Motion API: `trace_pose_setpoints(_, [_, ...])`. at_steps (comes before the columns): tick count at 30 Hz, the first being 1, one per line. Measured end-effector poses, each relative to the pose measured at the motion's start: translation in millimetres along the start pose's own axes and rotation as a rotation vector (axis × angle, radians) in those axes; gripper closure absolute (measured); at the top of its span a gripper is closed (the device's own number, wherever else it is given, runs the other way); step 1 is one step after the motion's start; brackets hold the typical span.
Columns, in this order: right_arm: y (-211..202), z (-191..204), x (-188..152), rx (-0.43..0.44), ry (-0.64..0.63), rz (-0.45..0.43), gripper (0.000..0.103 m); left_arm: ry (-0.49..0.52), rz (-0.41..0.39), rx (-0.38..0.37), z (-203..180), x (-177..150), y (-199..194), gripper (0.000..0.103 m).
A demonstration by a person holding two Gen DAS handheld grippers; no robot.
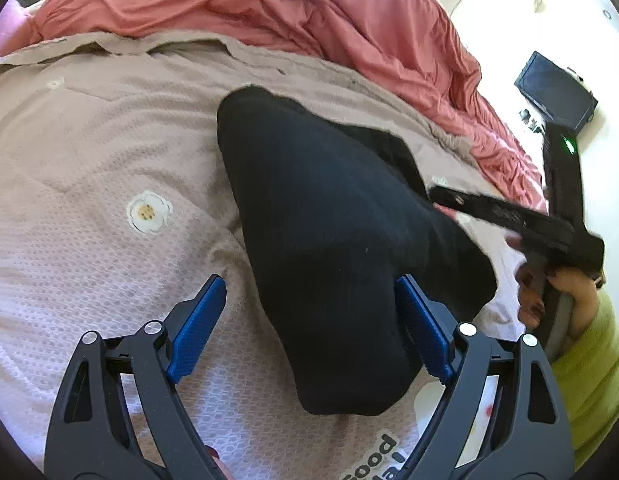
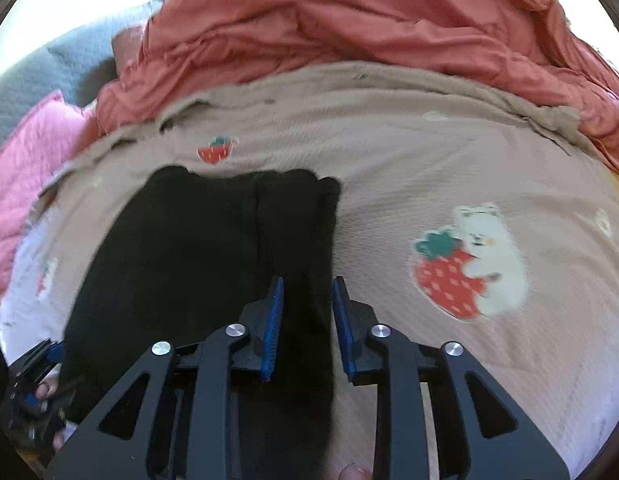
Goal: Fold small clothes
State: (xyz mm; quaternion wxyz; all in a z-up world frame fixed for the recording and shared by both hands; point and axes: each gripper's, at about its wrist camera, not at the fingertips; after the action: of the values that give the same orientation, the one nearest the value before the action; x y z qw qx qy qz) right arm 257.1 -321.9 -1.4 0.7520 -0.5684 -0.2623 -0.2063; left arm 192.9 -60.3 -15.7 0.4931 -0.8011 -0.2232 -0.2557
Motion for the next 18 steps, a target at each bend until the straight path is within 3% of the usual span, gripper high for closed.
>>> trace_pose_setpoints(7, [-42.7, -0.7, -37.0, 0.082, 0.009, -0.014, 0.078, -0.004, -0.066, -0.021, -3.2, 5.1, -18.1, 0.024])
trace_pose_setpoints(12, [-45.9, 19.0, -53.0, 0.173, -0.122, 0.035, 0.077, 0.035, 0.008, 0.006, -8.9, -2.9, 0.7, 0.024])
trace_pose_setpoints(13, [-38.3, 21.4, -56.5, 0.172, -0.148, 0.076, 0.071, 0.043, 0.027, 0.023, -8.9, -4.8, 5.4, 0.024])
trace_pose_setpoints(15, [-29.9, 24.3, -63.2, 0.151, -0.176, 0.114, 0.071, 0.037, 0.072, 0.062, -3.3, -7.9, 14.2, 0.022])
trace_pose_setpoints(18, [-37.1, 29.8, -71.5, 0.195, -0.176, 0.128, 0.085, -0.016, 0.103, 0.042, 9.5, -6.5, 15.1, 0.020])
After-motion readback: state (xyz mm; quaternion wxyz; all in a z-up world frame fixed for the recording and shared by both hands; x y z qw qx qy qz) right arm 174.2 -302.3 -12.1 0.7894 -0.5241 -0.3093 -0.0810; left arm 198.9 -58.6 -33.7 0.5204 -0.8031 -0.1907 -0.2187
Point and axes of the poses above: each gripper's, at about its wrist camera, not at the fingertips, and y roughly the way its jaws point, z to its left, x to its top, and after that the axes turned 1 degree about y, right-handed
